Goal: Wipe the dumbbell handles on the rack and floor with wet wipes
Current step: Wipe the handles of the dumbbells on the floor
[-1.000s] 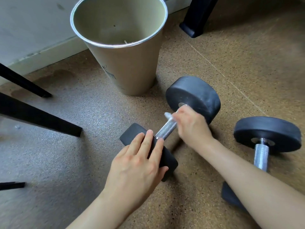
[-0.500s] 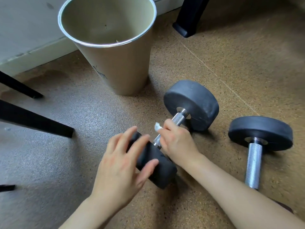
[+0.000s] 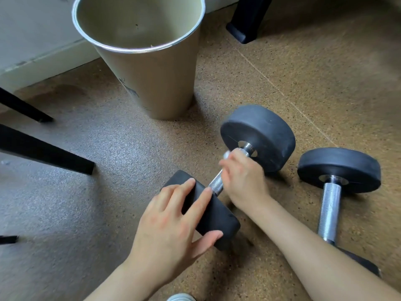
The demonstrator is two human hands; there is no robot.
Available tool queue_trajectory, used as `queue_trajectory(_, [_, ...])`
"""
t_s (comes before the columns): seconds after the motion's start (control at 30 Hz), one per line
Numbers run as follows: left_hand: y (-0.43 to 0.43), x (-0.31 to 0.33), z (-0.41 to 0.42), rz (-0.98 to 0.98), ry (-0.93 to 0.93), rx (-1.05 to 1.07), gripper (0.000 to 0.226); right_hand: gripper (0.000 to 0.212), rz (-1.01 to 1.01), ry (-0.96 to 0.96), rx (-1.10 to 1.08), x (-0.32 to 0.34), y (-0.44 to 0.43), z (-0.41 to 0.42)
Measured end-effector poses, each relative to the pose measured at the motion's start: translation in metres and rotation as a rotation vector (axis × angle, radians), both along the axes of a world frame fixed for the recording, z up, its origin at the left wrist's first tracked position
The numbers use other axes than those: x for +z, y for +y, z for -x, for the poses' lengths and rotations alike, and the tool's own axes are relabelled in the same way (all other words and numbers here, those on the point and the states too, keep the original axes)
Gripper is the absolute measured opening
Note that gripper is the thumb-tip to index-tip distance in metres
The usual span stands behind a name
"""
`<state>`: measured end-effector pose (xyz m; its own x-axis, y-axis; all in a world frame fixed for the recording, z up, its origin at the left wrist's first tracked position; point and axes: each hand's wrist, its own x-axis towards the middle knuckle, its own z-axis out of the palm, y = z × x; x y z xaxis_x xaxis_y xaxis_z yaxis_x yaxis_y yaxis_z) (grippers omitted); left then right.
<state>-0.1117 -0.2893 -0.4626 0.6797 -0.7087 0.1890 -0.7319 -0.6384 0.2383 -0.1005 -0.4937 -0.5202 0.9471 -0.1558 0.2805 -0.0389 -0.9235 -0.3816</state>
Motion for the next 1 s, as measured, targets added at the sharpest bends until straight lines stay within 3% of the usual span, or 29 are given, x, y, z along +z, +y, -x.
queue_trajectory(0.07, [-0.001,0.0,0.003,0.015,-0.014,-0.044,0.066,0.029,0.001,0.036,0.142,0.0,0.0,0.01])
queue_trajectory(0.17, [-0.005,-0.002,0.008,0.045,-0.005,-0.098,0.06,0.033,0.052,0.046,-0.067,0.002,-0.037,0.001])
queue_trajectory(0.23, [-0.009,-0.003,0.01,0.084,0.013,-0.114,0.056,0.021,0.055,0.061,-0.11,0.005,-0.031,0.007])
queue_trajectory(0.37, [-0.015,-0.004,0.015,0.106,0.008,-0.157,0.056,0.015,0.049,0.231,0.253,0.006,-0.003,0.025])
queue_trajectory(0.47, [-0.017,-0.004,0.018,0.097,-0.007,-0.183,0.056,0.011,0.101,0.228,0.081,0.016,-0.029,0.012])
queue_trajectory(0.53, [-0.018,-0.004,0.02,0.103,-0.007,-0.185,0.056,0.014,0.192,0.355,0.043,0.027,-0.028,0.012])
queue_trajectory(0.6, [-0.019,-0.004,0.021,0.106,-0.002,-0.194,0.058,0.008,0.26,0.521,0.18,0.036,-0.02,0.018])
queue_trajectory(0.7, [-0.019,-0.004,0.02,0.096,-0.003,-0.206,0.059,0.034,0.234,0.613,0.385,0.039,-0.037,0.013])
queue_trajectory(0.77, [-0.019,-0.004,0.019,0.092,-0.001,-0.217,0.058,0.035,0.166,0.635,0.424,0.037,-0.049,0.002])
queue_trajectory(0.83, [-0.019,-0.004,0.02,0.089,-0.003,-0.218,0.056,0.025,0.156,0.627,0.359,0.034,-0.048,-0.003])
queue_trajectory(1.0, [-0.015,-0.011,0.026,0.039,0.102,-0.097,0.061,0.029,0.081,0.438,0.067,0.032,-0.03,0.006])
